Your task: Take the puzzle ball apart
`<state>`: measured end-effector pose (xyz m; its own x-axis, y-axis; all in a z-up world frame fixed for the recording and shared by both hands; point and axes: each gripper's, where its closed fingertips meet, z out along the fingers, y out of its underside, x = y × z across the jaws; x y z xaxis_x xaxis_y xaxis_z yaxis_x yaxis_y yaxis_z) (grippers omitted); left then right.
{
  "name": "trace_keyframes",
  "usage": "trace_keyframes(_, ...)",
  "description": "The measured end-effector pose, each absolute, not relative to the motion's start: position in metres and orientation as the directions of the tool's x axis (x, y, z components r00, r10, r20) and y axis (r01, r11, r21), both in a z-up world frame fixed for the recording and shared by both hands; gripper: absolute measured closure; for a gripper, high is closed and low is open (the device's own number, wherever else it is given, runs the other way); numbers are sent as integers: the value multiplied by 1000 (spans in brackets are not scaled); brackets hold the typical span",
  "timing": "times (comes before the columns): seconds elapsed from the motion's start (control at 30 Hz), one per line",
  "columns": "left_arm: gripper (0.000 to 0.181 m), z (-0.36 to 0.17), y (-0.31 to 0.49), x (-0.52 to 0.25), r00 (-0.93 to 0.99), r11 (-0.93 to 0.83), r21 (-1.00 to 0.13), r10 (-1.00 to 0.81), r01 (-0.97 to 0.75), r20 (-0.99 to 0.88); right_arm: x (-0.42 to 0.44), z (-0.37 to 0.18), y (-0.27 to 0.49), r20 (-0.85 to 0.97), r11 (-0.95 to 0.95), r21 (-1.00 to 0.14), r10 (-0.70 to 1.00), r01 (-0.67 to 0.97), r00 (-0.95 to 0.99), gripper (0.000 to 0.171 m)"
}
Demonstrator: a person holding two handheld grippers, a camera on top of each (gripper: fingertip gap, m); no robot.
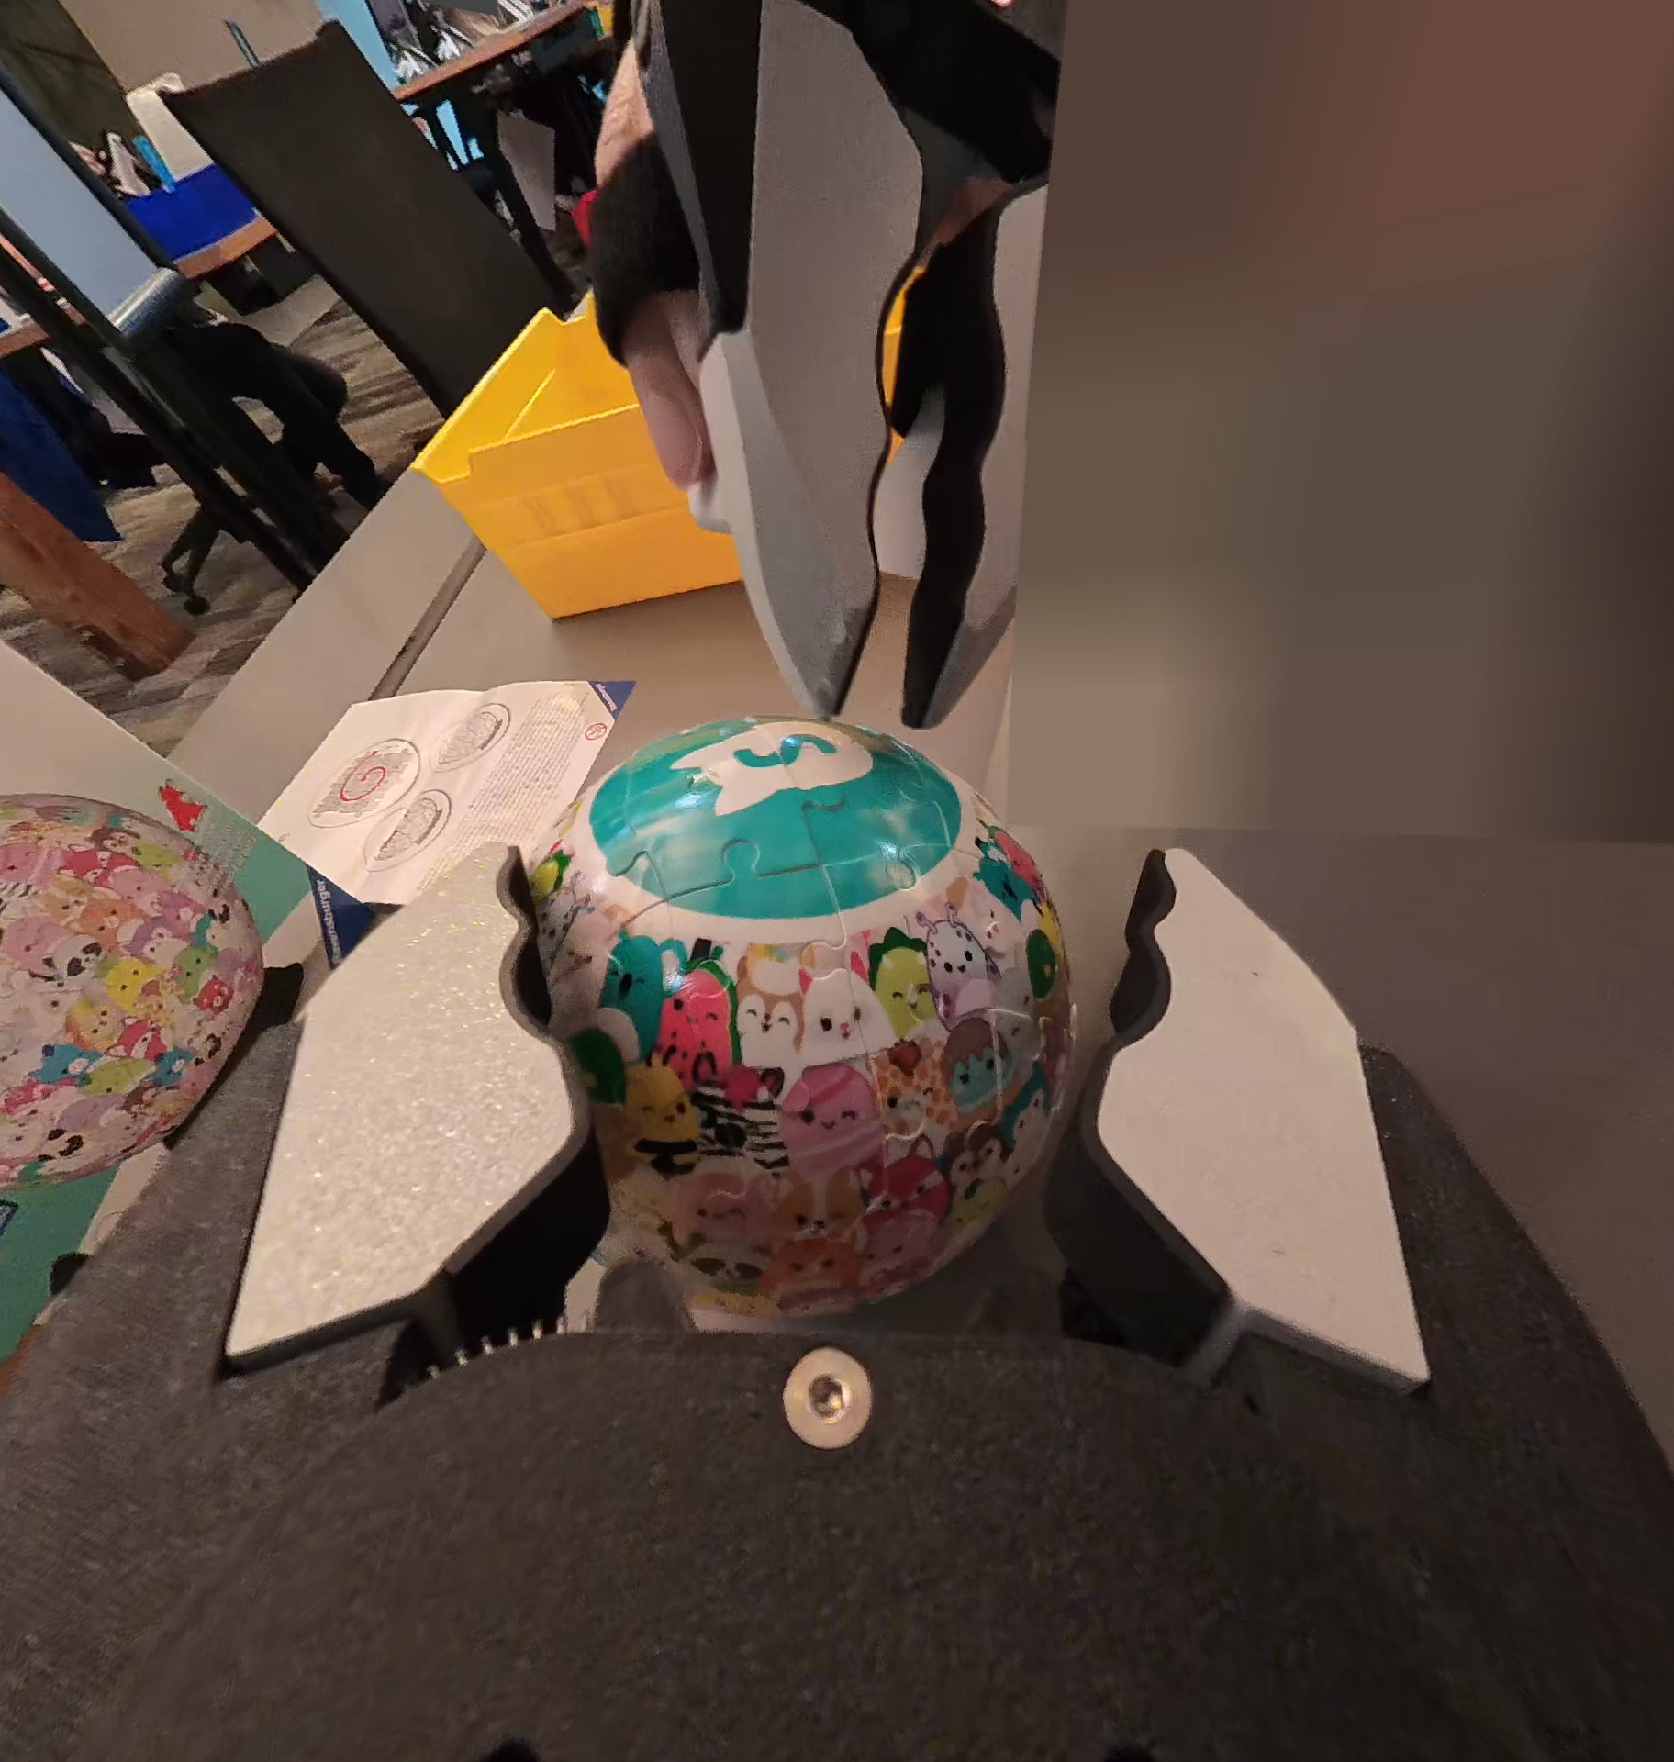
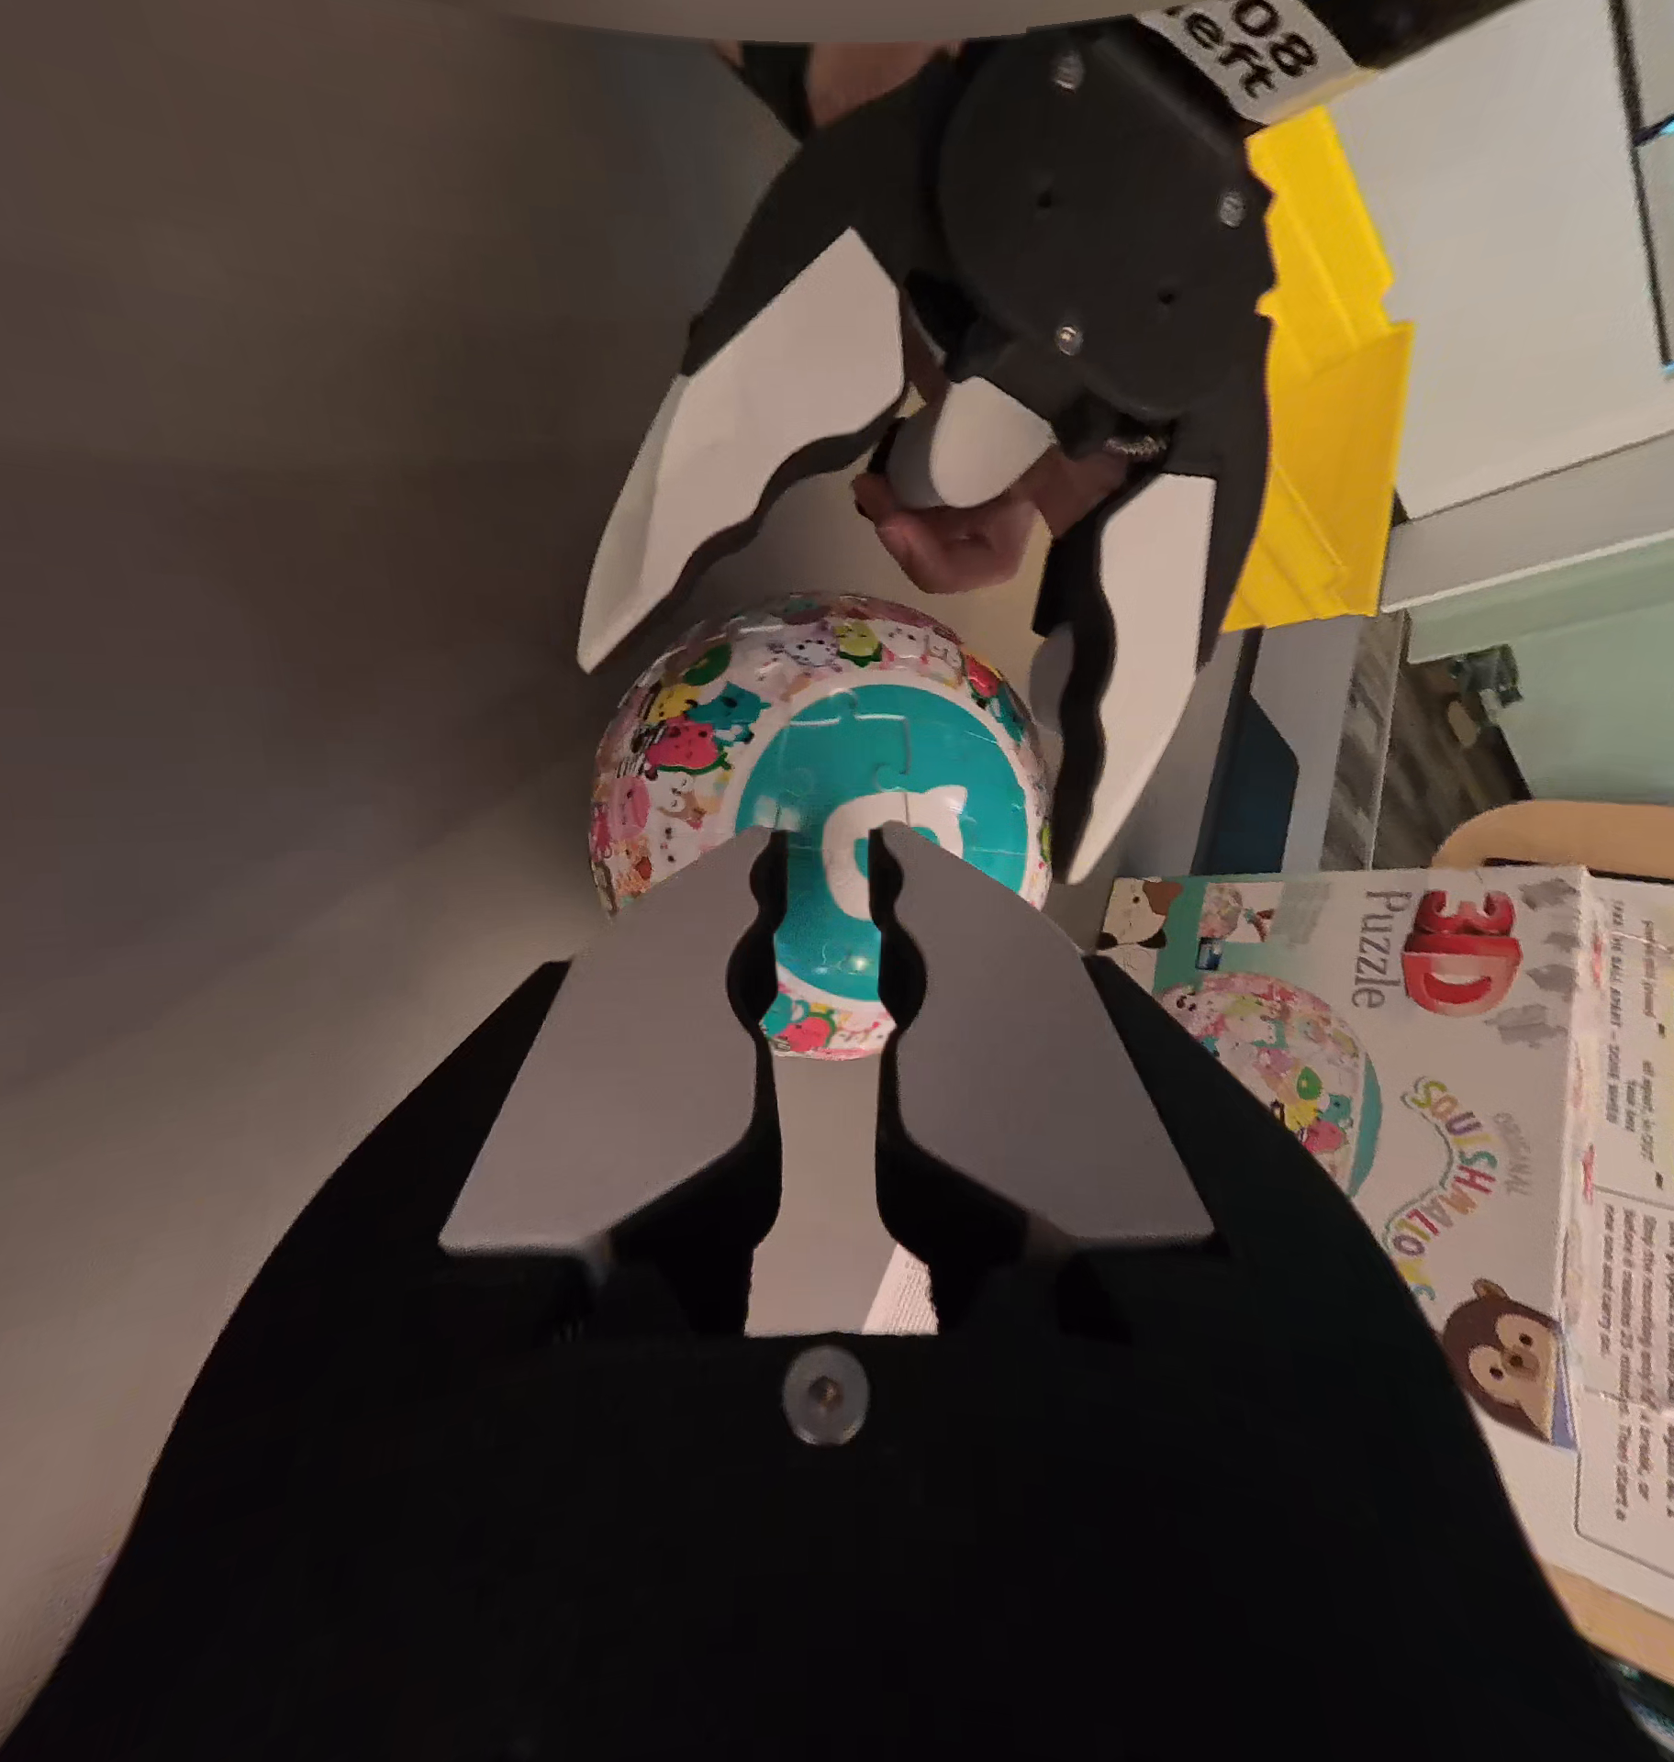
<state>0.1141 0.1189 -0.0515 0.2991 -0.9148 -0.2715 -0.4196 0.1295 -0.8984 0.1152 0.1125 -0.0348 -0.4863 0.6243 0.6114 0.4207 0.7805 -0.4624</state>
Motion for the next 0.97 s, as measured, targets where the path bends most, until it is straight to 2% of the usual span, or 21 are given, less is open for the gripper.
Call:
trace_keyframes(0.23, 70, -50, 122, 115, 257, 136, -908, -933, -396, -252, 108, -37, 112, 629, 855, -362, 517, 370, -580, 153)
trace_keyframes(0.47, 72, -49, 125, 116, 234, 132, -919, -945, -371, -230, 106, -39, 111, 552, 857, -313, 515, 409, -656, 155)
trace_keyframes(0.7, 72, -49, 125, 117, 239, 132, -923, -944, -362, -229, 105, -38, 112, 528, 836, -328, 549, 441, -648, 154)
trace_keyframes(0.83, 71, -49, 126, 117, 241, 134, -922, -942, -363, -232, 107, -40, 110, 535, 840, -335, 543, 427, -648, 164)
trace_keyframes(0.97, 71, -49, 127, 117, 245, 135, -921, -940, -366, -236, 108, -41, 109, 543, 832, -348, 555, 433, -630, 161)
